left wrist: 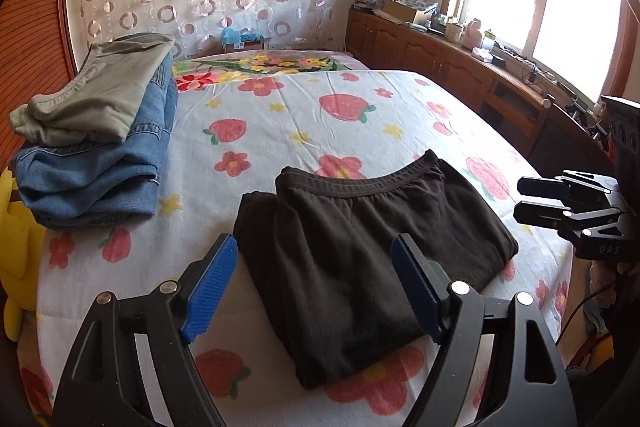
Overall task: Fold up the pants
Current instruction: 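Lay the pants down flat and open both tools, then move both open tools to the waistband of the folded pants, then close both tools on the waistband and lift the pants, then carry the held black pants with both tools toward the clothes stack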
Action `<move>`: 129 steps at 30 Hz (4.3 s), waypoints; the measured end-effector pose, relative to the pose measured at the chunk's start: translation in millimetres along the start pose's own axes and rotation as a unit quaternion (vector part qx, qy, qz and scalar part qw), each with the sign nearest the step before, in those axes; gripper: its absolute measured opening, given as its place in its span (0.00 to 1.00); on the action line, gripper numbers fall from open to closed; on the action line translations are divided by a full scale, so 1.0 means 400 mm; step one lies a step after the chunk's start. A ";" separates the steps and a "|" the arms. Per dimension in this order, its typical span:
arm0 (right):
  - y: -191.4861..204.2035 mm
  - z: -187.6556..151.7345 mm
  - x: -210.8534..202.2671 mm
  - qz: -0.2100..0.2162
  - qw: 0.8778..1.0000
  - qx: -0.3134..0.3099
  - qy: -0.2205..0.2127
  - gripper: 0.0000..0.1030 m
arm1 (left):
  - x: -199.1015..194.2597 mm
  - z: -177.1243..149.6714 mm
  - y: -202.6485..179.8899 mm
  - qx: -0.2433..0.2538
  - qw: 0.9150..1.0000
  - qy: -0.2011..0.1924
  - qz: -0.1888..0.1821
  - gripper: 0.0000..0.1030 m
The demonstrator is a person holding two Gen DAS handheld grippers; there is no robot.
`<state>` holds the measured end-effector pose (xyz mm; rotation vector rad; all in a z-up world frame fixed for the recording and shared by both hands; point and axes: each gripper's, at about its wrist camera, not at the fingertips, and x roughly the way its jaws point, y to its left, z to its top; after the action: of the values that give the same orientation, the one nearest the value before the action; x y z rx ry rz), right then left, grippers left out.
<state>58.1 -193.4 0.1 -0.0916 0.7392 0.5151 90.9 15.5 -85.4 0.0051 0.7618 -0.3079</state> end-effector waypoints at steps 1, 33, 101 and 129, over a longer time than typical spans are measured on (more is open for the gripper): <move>0.000 0.003 0.005 0.000 1.000 0.001 0.001 0.50 | 0.004 0.002 0.001 -0.001 1.000 0.001 0.000 0.78; -0.029 0.062 0.217 -0.013 0.999 -0.007 0.051 0.50 | 0.139 0.009 0.086 -0.016 0.998 0.056 0.016 0.78; 0.037 0.113 0.059 -0.001 0.997 -0.052 -0.062 0.10 | -0.034 0.146 0.019 0.023 0.997 -0.063 -0.039 0.14; 0.069 0.140 -0.025 -0.012 0.987 -0.086 -0.138 0.10 | -0.171 0.256 0.026 0.041 0.987 -0.153 -0.016 0.13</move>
<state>73.3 -159.0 51.0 -0.1859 0.4219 0.5561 116.9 32.3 34.2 0.0229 0.4450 -0.3606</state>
